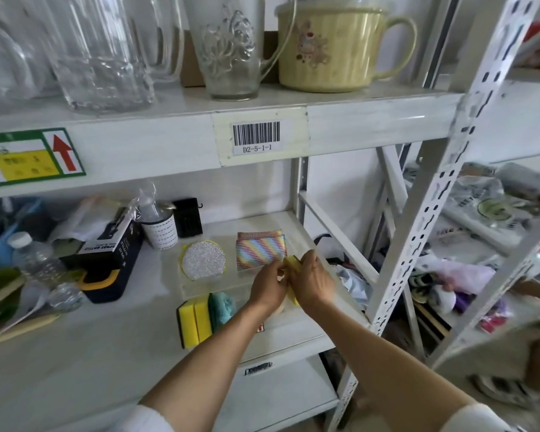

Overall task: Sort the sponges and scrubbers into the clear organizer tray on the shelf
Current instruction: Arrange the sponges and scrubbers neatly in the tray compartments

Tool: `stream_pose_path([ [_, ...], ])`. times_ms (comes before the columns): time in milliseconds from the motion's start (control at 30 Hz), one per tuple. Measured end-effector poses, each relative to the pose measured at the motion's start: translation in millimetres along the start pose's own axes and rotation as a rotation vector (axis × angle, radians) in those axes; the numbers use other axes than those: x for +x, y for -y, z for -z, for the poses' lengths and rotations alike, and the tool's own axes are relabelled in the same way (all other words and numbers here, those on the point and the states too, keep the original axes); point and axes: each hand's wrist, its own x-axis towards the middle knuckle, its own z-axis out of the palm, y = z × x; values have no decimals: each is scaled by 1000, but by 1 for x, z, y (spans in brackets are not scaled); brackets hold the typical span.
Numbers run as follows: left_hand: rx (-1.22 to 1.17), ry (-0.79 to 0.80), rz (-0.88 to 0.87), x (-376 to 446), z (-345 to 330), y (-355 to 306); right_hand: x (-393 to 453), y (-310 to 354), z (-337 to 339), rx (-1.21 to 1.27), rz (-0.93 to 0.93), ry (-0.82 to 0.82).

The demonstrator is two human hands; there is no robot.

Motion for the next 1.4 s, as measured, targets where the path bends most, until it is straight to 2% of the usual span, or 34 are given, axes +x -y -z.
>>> stream_pose_path([
  [200, 85, 18, 57, -2, 9, 13, -6, -5, -13, -75, -17, 59],
  [333, 114, 7, 79, -4, 14, 18, -7, -1, -11, -73, -27, 10],
  [567, 76, -36, 55, -6, 24, 18, -6, 14, -9, -140, 104, -118],
  [800, 20, -177, 1, -7, 49, 19, -8, 43, -7, 27, 170, -129],
  [967, -73, -332, -59, -15, 74, 23, -16, 68, -10, 161, 271, -153],
  [1100, -140, -448, -84, -31, 98, 31, -35, 88, -22, 224, 397, -51],
  [1267, -7, -611, -144, -62, 127, 55, -55, 97, -39, 270, 507, 103],
  [1400, 40, -648, -61, -90, 136, 85, -72, 92, -51, 235, 498, 258],
])
